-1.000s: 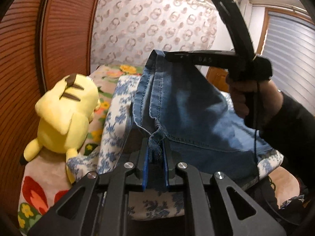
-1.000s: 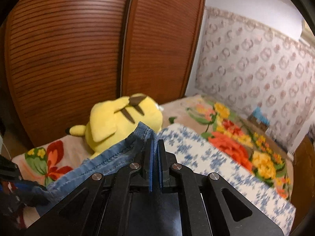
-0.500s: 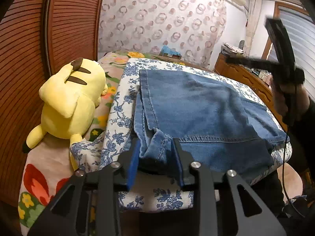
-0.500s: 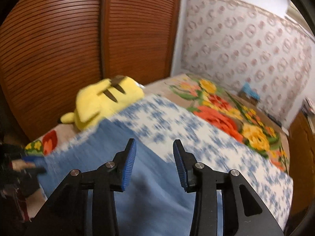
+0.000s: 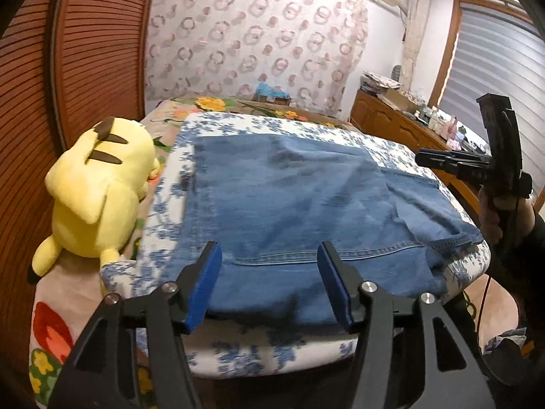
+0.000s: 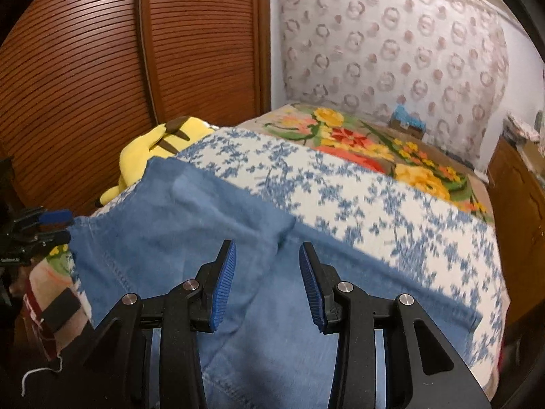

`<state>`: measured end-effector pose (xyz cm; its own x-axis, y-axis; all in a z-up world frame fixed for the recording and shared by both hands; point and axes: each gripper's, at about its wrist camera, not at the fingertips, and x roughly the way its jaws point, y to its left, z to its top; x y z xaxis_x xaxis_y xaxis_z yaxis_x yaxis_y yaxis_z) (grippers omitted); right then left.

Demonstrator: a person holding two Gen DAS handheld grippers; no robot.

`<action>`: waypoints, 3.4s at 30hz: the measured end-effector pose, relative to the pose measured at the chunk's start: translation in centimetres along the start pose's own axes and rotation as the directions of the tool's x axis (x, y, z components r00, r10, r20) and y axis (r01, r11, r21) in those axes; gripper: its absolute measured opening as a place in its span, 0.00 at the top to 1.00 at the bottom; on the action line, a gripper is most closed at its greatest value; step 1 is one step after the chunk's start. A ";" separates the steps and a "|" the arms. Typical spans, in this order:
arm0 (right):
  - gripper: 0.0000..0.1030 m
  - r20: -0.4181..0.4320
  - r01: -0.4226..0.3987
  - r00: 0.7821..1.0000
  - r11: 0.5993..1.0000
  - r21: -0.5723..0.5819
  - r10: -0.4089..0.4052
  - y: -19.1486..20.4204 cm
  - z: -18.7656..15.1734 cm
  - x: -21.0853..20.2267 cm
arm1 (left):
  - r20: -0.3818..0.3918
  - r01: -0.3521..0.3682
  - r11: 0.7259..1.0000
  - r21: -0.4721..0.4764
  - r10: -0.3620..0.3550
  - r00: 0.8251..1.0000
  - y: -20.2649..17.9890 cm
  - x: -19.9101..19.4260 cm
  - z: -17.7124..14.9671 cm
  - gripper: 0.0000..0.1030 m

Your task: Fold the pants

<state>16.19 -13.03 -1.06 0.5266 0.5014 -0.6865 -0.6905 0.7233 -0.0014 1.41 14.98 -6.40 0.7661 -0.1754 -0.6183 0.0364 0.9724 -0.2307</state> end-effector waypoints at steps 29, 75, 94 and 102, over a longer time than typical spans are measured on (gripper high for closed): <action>0.96 -0.103 -0.066 0.991 0.977 0.203 0.088 -2.6 3.3 8.6 | -0.115 0.051 0.997 0.058 -0.044 0.992 -4.4 5.6 -1.2 0.44; 1.00 -0.045 -0.048 0.998 0.993 0.109 0.053 0.3 6.4 8.8 | -0.103 0.048 0.994 0.094 -0.038 0.994 -4.7 6.0 -1.9 0.44; 0.91 -0.173 0.031 0.985 0.981 0.191 0.002 -1.9 5.0 11.4 | -0.088 0.041 0.993 0.111 -0.031 0.996 -5.1 6.0 -2.4 0.44; 0.98 0.116 0.000 0.993 1.000 -0.022 0.002 3.7 9.4 7.8 | -0.083 0.055 0.993 0.106 -0.046 0.995 -5.0 5.8 -2.5 0.44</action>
<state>22.40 -1.95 0.46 0.5792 0.5547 -0.5973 -0.7009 0.7131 -0.0174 4.07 8.73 -10.66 0.7076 -0.2326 -0.6672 0.1465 0.9720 -0.1835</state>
